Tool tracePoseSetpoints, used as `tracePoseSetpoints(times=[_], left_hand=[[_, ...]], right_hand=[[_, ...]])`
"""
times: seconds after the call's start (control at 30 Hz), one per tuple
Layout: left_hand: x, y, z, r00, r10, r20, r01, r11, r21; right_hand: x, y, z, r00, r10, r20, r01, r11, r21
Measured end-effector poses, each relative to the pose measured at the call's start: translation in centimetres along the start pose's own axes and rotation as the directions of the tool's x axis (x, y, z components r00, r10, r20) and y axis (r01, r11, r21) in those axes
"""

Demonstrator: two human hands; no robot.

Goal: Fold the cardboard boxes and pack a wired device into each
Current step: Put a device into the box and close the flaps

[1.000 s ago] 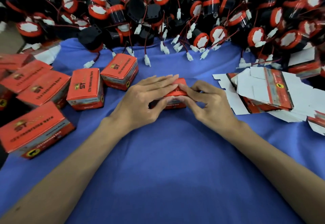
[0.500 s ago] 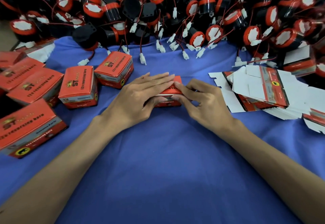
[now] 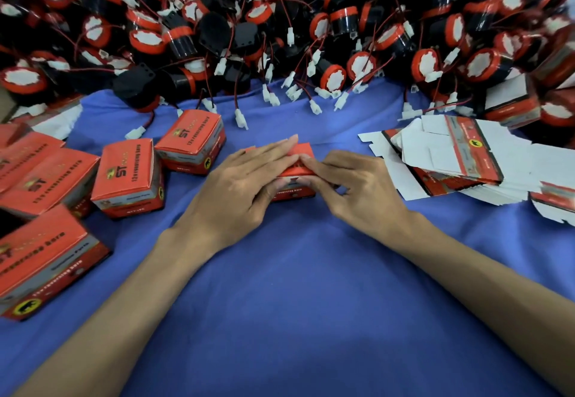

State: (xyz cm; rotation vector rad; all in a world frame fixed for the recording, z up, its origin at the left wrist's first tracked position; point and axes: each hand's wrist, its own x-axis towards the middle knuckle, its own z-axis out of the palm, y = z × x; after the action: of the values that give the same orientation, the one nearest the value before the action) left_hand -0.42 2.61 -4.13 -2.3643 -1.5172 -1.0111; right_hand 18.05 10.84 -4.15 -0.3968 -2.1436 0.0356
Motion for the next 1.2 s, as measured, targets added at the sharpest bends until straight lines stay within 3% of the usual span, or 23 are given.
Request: tracePoseSetpoints(times=[0.13,0.33,0.5,0.97,1.2], left_hand=[[0.1,0.3,0.5,0.996,0.058,-0.073,-0.053,0.996,0.072],[-0.3,0.7,-0.3,0.985,-0.022,-0.173,0.028,0.999,0.034],[-0.4,0.6,-0.5,0.994,-0.084,-0.073,0.087,0.995,0.041],[-0.6,1.0,-0.7,0.997,0.003,0.074,-0.016,0.984,0.178],[-0.4,1.1,-0.5,0.999,-0.026,-0.025,0.029,0.990,0.140]], right_hand=[[-0.5,0.0,-0.2,1.000,0.004,-0.008,-0.004,0.999,-0.051],[0.0,0.3,0.1,0.997,-0.077,0.018,0.078,0.995,-0.060],[0.0,-0.1,0.2,0.996,-0.085,0.012,0.086,0.995,-0.049],[0.0,0.0,0.0,0.996,-0.086,0.016,0.087,0.996,-0.019],[0.2,-0.3,-0.1,0.995,-0.086,0.051,0.088,0.995,-0.040]])
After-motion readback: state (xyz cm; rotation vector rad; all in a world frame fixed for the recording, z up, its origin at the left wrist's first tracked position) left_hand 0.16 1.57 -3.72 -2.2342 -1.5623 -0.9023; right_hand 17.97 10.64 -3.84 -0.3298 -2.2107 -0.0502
